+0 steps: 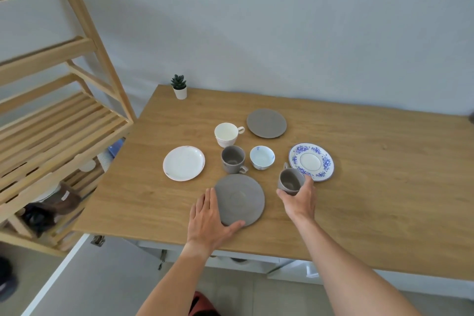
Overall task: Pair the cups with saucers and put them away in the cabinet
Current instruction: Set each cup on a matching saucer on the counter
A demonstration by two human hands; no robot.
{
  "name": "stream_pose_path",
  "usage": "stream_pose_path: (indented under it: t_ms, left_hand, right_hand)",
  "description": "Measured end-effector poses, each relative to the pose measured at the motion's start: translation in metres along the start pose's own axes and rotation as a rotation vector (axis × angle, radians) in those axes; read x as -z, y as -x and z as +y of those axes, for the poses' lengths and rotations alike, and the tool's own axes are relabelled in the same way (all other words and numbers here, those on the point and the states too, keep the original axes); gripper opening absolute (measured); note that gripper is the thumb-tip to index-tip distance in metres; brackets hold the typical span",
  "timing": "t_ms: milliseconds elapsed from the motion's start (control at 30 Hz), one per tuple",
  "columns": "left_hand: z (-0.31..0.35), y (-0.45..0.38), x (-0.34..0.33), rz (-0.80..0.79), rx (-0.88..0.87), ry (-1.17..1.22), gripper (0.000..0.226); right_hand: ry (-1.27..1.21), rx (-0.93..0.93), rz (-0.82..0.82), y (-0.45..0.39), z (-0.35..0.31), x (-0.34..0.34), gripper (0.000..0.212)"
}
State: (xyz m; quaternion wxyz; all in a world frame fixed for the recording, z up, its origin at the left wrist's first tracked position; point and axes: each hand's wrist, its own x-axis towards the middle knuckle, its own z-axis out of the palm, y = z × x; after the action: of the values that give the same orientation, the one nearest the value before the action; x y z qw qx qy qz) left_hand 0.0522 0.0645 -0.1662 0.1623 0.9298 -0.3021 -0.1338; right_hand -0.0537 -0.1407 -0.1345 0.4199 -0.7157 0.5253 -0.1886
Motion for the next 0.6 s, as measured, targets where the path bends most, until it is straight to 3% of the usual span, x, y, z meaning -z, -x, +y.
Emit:
stream_pose_path:
  t_ms: [200,467,600]
  left_hand:
    - [0.009,-0.008,-0.005,-0.002,-0.069,-0.020,0.127]
    - [0.041,-0.008,-0.015,-0.050,-0.150,-0.045,0.128]
    - [0.056,-0.008,-0.020,-0.076,-0.134,-0.066,0.131]
  right_hand:
    - [-0.096,0.113,0.039,0.013,0.003,0.003,0.071]
    - [0.094,0.318,-0.074,0.035,0.006,-0.001,0.069]
    - [0.140,0.334,-0.090,0.039,0.015,0.001,0.071]
